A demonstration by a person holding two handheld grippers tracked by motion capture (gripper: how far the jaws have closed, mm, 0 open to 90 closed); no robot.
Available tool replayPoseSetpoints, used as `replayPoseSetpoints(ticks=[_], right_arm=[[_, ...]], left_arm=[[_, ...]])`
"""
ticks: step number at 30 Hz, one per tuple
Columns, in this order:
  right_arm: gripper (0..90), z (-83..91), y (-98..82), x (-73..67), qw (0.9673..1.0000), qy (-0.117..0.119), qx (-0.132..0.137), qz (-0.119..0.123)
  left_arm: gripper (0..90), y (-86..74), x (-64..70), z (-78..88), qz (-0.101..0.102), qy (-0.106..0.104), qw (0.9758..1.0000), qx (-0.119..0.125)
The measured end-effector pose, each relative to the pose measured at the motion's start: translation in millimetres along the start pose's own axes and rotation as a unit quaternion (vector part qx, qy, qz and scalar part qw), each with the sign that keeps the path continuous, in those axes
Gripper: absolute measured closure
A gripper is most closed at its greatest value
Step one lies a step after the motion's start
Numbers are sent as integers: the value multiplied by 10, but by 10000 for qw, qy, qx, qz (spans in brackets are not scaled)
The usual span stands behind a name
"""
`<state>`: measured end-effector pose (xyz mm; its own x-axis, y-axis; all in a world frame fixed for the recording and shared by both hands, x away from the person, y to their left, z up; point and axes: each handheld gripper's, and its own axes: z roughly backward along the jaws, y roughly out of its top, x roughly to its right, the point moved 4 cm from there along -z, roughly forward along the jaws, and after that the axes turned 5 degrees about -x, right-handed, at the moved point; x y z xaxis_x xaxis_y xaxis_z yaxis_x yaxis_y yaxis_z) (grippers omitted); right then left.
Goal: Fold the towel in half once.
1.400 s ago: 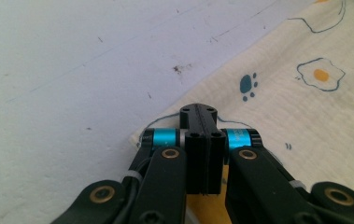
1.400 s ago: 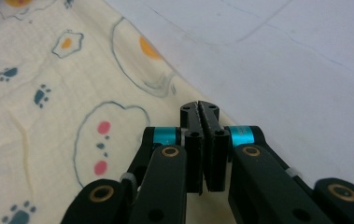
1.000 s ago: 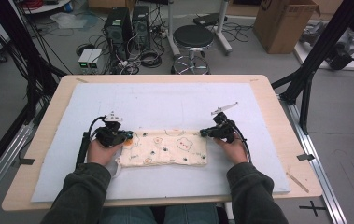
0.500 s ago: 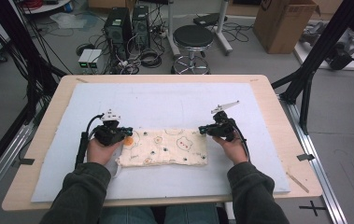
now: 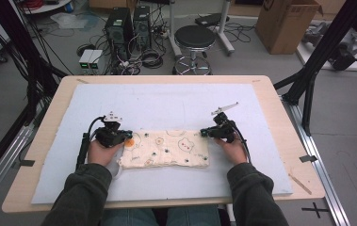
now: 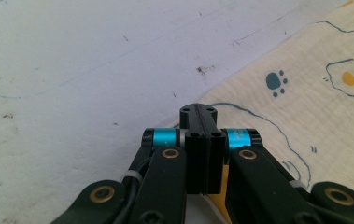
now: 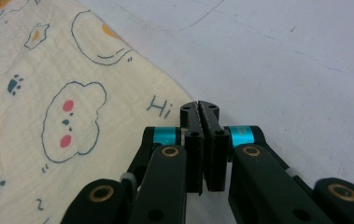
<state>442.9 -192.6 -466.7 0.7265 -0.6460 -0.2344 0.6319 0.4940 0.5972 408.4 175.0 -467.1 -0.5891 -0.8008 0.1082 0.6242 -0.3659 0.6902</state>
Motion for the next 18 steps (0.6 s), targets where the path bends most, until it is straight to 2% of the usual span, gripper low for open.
replayPoseSetpoints(ticks=[5,9,18], right_arm=[[894,3,-12,17,10000,59,22,-3],[894,8,-19,15,10000,14,11,1],[895,12,-64,25,9998,35,194,-26]], left_arm=[[896,-5,-13,-1,-9,-28,10000,6],[896,-9,-22,-2,42,-58,10000,23],[897,-21,-26,-3,11,-87,9999,81]])
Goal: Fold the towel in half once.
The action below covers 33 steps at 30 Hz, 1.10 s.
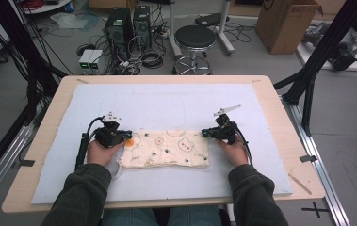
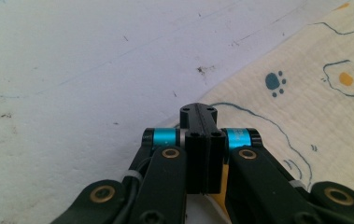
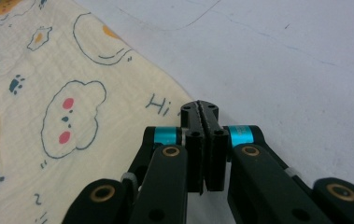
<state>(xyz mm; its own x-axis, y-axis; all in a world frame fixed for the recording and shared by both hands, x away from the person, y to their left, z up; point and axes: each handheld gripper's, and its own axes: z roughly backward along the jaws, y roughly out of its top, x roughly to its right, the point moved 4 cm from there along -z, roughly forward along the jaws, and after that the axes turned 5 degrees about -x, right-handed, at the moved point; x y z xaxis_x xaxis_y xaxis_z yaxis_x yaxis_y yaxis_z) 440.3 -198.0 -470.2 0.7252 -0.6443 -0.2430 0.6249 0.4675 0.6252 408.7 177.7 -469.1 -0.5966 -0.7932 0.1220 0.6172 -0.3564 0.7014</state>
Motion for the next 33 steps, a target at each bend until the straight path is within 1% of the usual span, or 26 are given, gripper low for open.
replayPoseSetpoints(ticks=[2,9,10,11,12,14,15,16,17,18,19,20,21,22,24,26,27,28,30,33], right_arm=[[895,1,-5,-2,10000,4,5,-30],[894,1,2,-18,10000,-68,-12,30],[890,1,3,-16,10000,-65,-2,45],[863,1,4,-21,10000,-32,8,22],[824,1,9,-22,10000,6,40,55],[790,17,21,-63,9998,129,90,155],[772,34,27,-86,9997,130,99,177],[759,44,36,-95,9995,144,166,215],[745,62,42,-117,9993,215,203,218],[722,79,48,-133,9992,222,235,245],[682,94,54,-146,9990,219,273,269],[630,109,55,-159,9989,268,291,239],[606,121,58,-172,9989,313,300,202],[587,131,61,-185,9986,326,327,242],[507,160,70,-225,9983,325,368,314],[488,189,76,-255,9980,326,395,362],[466,200,79,-265,9978,292,411,425],[444,215,78,-286,9979,295,408,403],[398,240,78,-300,9977,258,429,458],[329,294,77,-327,9976,209,438,486]], left_arm=[[897,-1,1,1,-25,10,10000,-10],[895,5,11,-1,-22,11,10000,15],[895,7,14,1,-52,-13,10000,14],[893,12,18,7,-75,-28,10000,26],[879,19,28,19,-72,-61,9999,43],[856,38,62,47,-114,-130,9998,123],[843,44,72,59,-126,-136,9997,145],[827,52,86,73,-118,-185,9996,184],[811,58,95,93,-134,-216,9995,209],[789,65,102,113,-135,-238,9993,249],[764,70,108,134,-129,-272,9991,290],[736,73,113,159,-117,-308,9990,315],[717,75,116,184,-131,-322,9988,356],[711,74,117,214,-158,-342,9986,372],[673,72,119,275,-156,-374,9983,425],[649,68,122,330,-157,-425,9978,493],[641,66,123,356,-168,-434,9976,503],[628,66,122,380,-166,-445,9975,530],[600,62,120,423,-161,-505,9971,553],[519,58,124,491,-120,-572,9965,606]])
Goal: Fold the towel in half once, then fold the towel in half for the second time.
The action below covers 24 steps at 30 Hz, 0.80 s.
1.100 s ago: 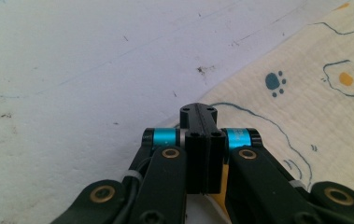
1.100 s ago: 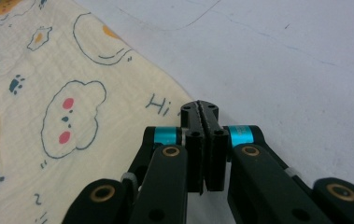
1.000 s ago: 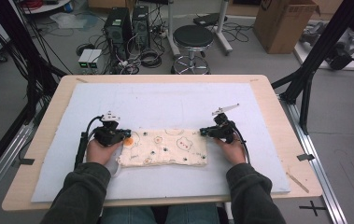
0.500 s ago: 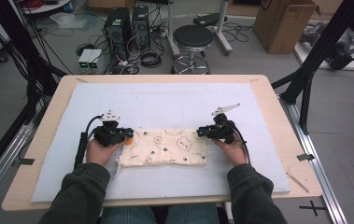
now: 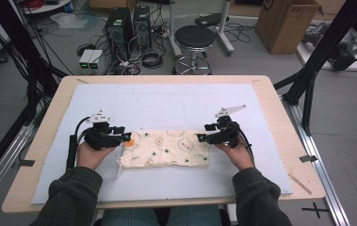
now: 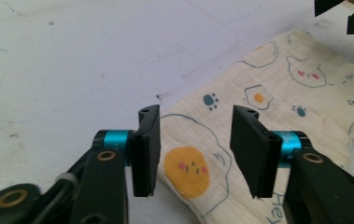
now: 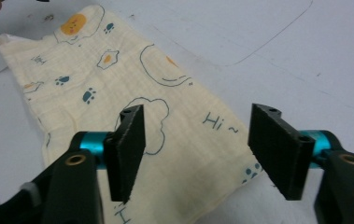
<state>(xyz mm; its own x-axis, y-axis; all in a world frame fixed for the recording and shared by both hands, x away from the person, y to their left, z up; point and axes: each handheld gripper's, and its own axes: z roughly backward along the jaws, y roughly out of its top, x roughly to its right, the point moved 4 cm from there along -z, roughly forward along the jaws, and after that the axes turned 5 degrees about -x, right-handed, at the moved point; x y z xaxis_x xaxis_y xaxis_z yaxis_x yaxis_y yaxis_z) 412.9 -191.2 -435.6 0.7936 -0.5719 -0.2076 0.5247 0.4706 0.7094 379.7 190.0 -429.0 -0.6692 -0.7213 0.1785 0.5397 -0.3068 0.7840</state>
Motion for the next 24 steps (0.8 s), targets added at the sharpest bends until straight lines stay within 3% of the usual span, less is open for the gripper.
replayPoseSetpoints(ticks=[3,7,16,24], right_arm=[[271,74,14,-32,10000,-81,40,38],[208,171,39,-59,9998,-153,108,28],[130,262,46,-107,9995,-244,121,174],[125,269,62,-55,9996,-233,82,105]], left_arm=[[389,1,25,58,-41,-7,10000,9],[323,6,39,114,-56,-92,9999,37],[304,12,63,150,-96,-138,9999,31],[305,68,15,183,-69,-125,9999,45]])
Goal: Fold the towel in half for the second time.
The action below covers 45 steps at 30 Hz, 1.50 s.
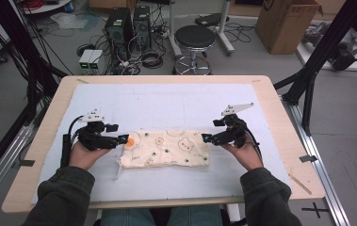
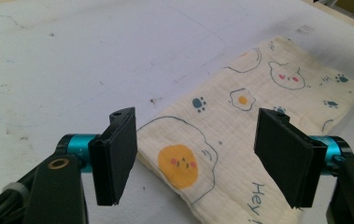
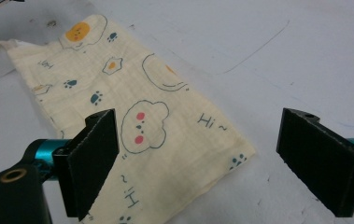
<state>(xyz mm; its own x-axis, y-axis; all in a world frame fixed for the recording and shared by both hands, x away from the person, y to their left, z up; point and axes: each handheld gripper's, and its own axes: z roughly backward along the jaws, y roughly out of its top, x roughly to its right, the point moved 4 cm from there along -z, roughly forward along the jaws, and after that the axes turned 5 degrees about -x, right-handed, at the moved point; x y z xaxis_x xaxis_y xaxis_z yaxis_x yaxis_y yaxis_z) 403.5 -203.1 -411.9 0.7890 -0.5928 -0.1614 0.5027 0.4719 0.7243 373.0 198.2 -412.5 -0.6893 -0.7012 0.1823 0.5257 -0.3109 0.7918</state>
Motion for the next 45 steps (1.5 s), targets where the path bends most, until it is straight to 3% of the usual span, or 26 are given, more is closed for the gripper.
replayPoseSetpoints(ticks=[7,17,23,33,37,45], right_arm=[[125,-16,61,89,9999,-75,-81,24],[127,-158,177,312,9991,-244,-318,-167],[213,-298,152,389,9979,-172,-539,-303],[412,-459,31,487,9942,-26,-937,-527],[520,-523,6,462,9929,55,-1099,-451],[603,-574,-24,449,9911,5,-1251,-460]], left_arm=[[326,82,-49,10,1,77,10000,38],[391,93,-228,-134,207,344,9992,-8],[454,37,-323,-308,411,350,9983,-197],[540,-53,-373,-515,479,337,9971,-493],[593,-88,-381,-556,432,289,9966,-639],[644,-132,-359,-626,332,372,9950,-866]])
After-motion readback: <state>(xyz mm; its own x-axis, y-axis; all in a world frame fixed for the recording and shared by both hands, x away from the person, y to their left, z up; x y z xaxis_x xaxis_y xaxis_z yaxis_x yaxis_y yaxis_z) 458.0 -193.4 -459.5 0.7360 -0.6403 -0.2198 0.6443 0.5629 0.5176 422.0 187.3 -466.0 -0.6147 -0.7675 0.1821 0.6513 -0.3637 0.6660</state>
